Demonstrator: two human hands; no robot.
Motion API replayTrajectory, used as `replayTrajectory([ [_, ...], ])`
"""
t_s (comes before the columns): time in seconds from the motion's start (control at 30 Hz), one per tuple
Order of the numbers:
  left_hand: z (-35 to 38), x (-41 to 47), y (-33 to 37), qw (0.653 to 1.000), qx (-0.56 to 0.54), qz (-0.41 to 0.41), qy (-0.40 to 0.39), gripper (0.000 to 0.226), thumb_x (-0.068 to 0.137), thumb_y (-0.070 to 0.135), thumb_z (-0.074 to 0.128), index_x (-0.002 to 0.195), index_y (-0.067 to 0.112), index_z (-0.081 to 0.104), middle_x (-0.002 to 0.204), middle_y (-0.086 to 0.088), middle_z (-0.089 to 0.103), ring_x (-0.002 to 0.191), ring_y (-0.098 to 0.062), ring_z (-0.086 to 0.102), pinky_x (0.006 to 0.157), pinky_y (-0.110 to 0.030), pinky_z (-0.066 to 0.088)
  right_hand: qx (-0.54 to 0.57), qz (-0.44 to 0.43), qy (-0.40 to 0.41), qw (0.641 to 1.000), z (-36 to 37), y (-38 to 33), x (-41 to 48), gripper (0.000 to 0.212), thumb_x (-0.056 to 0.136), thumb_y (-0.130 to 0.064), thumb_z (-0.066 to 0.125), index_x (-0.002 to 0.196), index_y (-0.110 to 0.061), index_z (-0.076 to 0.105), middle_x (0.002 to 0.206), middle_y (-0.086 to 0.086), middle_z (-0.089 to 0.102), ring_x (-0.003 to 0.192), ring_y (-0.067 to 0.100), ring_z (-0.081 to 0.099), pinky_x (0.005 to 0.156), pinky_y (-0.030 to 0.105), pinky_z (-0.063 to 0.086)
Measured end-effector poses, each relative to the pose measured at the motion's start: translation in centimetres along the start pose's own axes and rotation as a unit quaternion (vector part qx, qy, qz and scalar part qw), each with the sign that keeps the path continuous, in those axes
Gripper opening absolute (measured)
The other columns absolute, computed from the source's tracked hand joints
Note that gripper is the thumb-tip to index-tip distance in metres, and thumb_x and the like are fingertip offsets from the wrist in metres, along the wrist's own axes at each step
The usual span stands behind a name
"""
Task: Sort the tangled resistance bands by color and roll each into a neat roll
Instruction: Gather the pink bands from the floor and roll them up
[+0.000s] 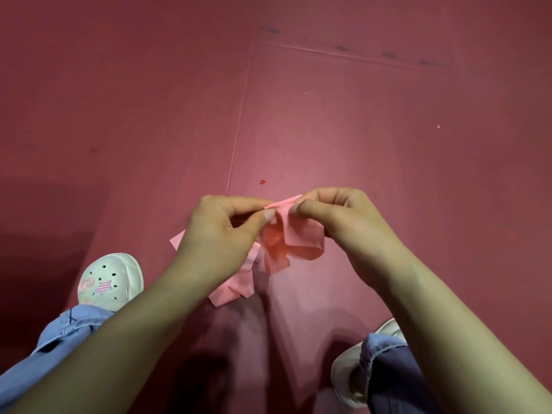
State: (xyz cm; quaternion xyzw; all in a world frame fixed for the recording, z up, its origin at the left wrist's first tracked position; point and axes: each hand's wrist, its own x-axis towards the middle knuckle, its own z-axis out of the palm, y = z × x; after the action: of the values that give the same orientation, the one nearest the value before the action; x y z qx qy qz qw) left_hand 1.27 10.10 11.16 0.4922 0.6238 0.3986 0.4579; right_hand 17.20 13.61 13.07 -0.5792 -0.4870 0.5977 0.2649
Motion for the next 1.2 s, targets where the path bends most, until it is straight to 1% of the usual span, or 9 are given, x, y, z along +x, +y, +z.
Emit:
replayTrajectory([
  [0.13, -0.2, 0.2, 0.0, 0.997, -0.056, -0.038, -0.036, 0.02, 0.088, 0.005, 0.064, 0.087, 0.02, 0.076, 0.079, 0.005, 0.076, 0.073, -0.005, 0.068, 0.068, -0.017, 0.052, -0.018, -0.01, 0.027, 0.999, -0.1, 0.1, 0.1, 0.007, 0.082, -0.006, 0.064, 0.08, -0.013, 0.065, 0.078, 0.003, 0.059, 0.067, 0.013, 0.052, 0.06, 0.024, 0.041],
  [0.27, -0.5, 0.4, 0.0, 0.99, -0.124, -0.065, 0.022, 0.015, 0.086, 0.006, 0.065, 0.089, 0.016, 0.077, 0.088, -0.007, 0.076, 0.094, -0.028, 0.071, 0.088, -0.043, 0.056, -0.064, -0.077, 0.079, 0.992, 0.2, 0.4, 0.2, 0.015, 0.079, -0.023, 0.074, 0.09, -0.019, 0.065, 0.1, -0.003, 0.063, 0.083, 0.01, 0.057, 0.07, 0.017, 0.044],
  [0.4, -0.6, 0.5, 0.1, 0.989, -0.125, -0.073, 0.039, 0.016, 0.088, 0.007, 0.065, 0.09, 0.017, 0.078, 0.087, -0.005, 0.076, 0.092, -0.025, 0.072, 0.092, -0.047, 0.054, -0.118, -0.113, 0.068, 0.984, 1.3, 0.2, -0.1, 0.021, 0.07, -0.038, 0.078, 0.079, -0.022, 0.068, 0.087, -0.005, 0.068, 0.08, 0.009, 0.063, 0.071, 0.026, 0.052],
  [0.6, -0.8, 0.7, -0.2, 0.99, -0.118, -0.071, 0.04, 0.016, 0.089, 0.009, 0.065, 0.093, 0.016, 0.078, 0.088, -0.01, 0.076, 0.091, -0.033, 0.071, 0.088, -0.054, 0.054, -0.153, -0.143, 0.117, 0.971, 1.7, 0.3, 0.4, 0.022, 0.079, -0.011, 0.073, 0.067, -0.028, 0.068, 0.067, -0.006, 0.068, 0.06, 0.007, 0.058, 0.056, 0.015, 0.045],
  [0.77, -2.1, 1.4, -0.4, 0.985, -0.113, -0.046, 0.119, 0.024, 0.089, 0.011, 0.065, 0.08, 0.03, 0.077, 0.081, 0.003, 0.075, 0.081, -0.015, 0.065, 0.087, -0.042, 0.056, -0.115, -0.116, 0.186, 0.969, 0.9, 0.5, 0.6, 0.018, 0.081, -0.018, 0.07, 0.064, -0.019, 0.066, 0.049, -0.012, 0.054, 0.045, 0.0, 0.042, 0.046, 0.012, 0.033],
  [0.87, -2.8, 1.9, -0.5, 0.977, -0.129, -0.045, 0.166, 0.024, 0.089, 0.011, 0.064, 0.08, 0.031, 0.074, 0.077, 0.013, 0.074, 0.076, -0.007, 0.067, 0.077, -0.029, 0.052, -0.106, -0.093, 0.231, 0.963, 0.5, 0.5, 0.7, 0.015, 0.079, -0.016, 0.068, 0.065, -0.016, 0.064, 0.05, -0.011, 0.051, 0.046, 0.003, 0.044, 0.049, 0.025, 0.044],
  [0.97, -2.8, 2.0, -0.6, 0.976, -0.129, -0.041, 0.17, 0.027, 0.09, 0.012, 0.064, 0.076, 0.033, 0.075, 0.077, 0.012, 0.074, 0.075, -0.007, 0.067, 0.076, -0.027, 0.051, -0.091, -0.066, 0.195, 0.974, 0.5, 0.4, 0.7, 0.013, 0.078, -0.014, 0.068, 0.066, -0.013, 0.065, 0.055, -0.001, 0.054, 0.05, 0.01, 0.05, 0.059, 0.041, 0.053],
  [1.1, -2.3, 1.9, -0.7, 0.978, -0.125, -0.04, 0.163, 0.032, 0.089, 0.012, 0.065, 0.071, 0.036, 0.076, 0.075, 0.013, 0.073, 0.073, -0.006, 0.067, 0.078, -0.03, 0.052, -0.126, -0.064, 0.183, 0.973, 0.4, 0.5, 0.7, 0.02, 0.083, -0.024, 0.07, 0.065, -0.014, 0.066, 0.056, 0.001, 0.06, 0.052, 0.012, 0.056, 0.058, 0.031, 0.051],
  [1.2, -2.1, 1.7, -0.8, 0.979, -0.124, -0.035, 0.156, 0.035, 0.089, 0.013, 0.065, 0.07, 0.04, 0.076, 0.076, 0.014, 0.074, 0.074, -0.005, 0.067, 0.079, -0.028, 0.053, -0.076, -0.023, 0.139, 0.987, 0.1, 0.4, 0.9, 0.019, 0.081, -0.009, 0.068, 0.062, -0.013, 0.068, 0.059, 0.007, 0.065, 0.055, 0.015, 0.06, 0.061, 0.034, 0.055],
])
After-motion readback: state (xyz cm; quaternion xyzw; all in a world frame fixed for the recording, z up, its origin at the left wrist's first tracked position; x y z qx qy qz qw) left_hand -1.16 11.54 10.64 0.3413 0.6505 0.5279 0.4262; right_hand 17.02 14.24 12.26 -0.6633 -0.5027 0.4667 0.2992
